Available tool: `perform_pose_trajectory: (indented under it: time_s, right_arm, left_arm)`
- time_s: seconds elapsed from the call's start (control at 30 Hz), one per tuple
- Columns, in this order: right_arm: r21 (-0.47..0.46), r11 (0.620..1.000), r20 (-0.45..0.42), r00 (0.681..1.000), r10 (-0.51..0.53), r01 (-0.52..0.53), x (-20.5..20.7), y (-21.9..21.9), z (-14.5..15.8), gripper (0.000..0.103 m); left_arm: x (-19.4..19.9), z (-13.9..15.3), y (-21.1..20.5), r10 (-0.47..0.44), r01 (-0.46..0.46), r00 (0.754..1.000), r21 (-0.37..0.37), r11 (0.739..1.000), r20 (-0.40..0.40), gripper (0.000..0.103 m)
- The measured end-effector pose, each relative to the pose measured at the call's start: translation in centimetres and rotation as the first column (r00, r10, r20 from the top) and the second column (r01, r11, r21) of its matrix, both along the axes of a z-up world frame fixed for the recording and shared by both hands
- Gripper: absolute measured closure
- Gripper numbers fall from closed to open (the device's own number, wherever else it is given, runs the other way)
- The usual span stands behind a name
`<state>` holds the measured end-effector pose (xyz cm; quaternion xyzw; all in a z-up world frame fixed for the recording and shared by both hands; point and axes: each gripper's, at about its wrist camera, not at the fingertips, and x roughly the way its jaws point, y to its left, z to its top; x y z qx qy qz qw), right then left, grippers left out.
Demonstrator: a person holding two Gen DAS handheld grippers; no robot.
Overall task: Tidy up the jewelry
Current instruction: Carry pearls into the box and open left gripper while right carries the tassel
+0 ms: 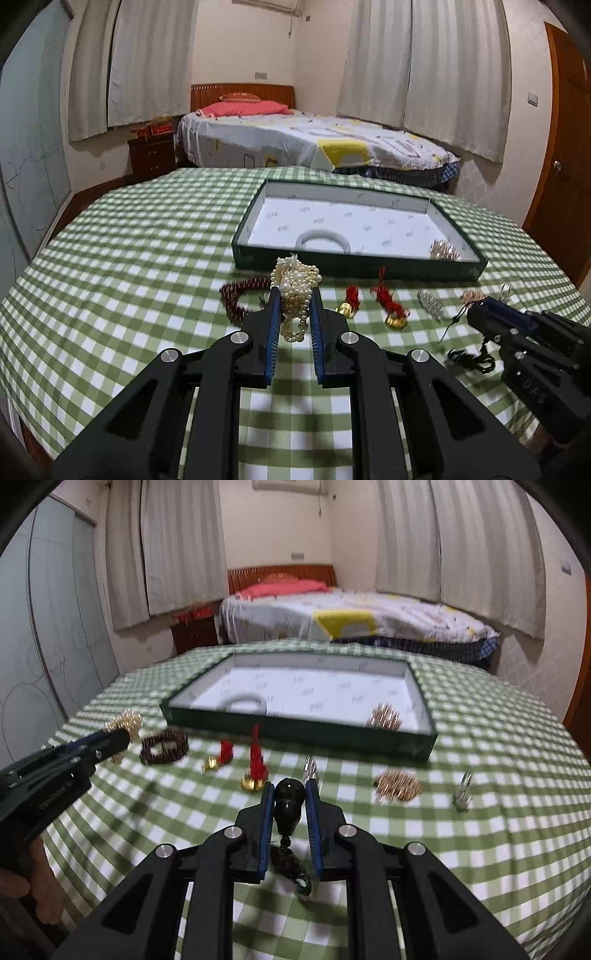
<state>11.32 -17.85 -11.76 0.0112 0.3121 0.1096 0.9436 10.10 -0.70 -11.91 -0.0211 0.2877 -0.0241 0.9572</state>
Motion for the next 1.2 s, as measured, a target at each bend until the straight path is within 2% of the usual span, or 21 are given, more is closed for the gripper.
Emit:
perform_pose_trajectory:
  time_s: [0.3,0.53,0.67,0.77,0.9,1.2]
  right_arm:
    - [0.023,0.999,0.135,0.990,-0.039,0.036,2.7,-1.9,4.7,0.085]
    - [0.045,0.996,0.204,0.976,-0.078,0.071,7.3,-3.3,6.8,0.085]
    - [0.036,0.996,0.230,0.970,-0.085,0.079,10.2,-3.6,7.2,0.085]
    - [0.030,0.996,0.227,0.970,-0.087,0.083,12.6,-3.8,7.0,0.085]
    - [0.033,0.995,0.173,0.980,-0.103,0.099,16.2,-4.4,5.7,0.085]
    - [0.034,0.991,0.000,0.991,-0.133,0.133,21.7,-5.7,2.5,0.085]
  left_arm:
    - [2.4,4.0,-0.8,-0.015,0.016,0.996,-0.016,1.000,0.090,0.088]
    - [7.1,6.5,-2.0,-0.028,0.031,0.988,-0.013,0.999,0.154,0.088]
    - [10.3,6.9,-2.9,-0.039,0.039,0.985,0.005,0.999,0.169,0.088]
    - [12.9,6.6,-3.3,-0.046,0.046,0.987,0.006,0.999,0.151,0.088]
    - [16.6,5.5,-3.8,-0.049,0.048,0.993,0.012,0.999,0.108,0.088]
    - [23.9,1.6,-4.0,-0.064,0.067,0.994,0.033,0.997,-0.083,0.088]
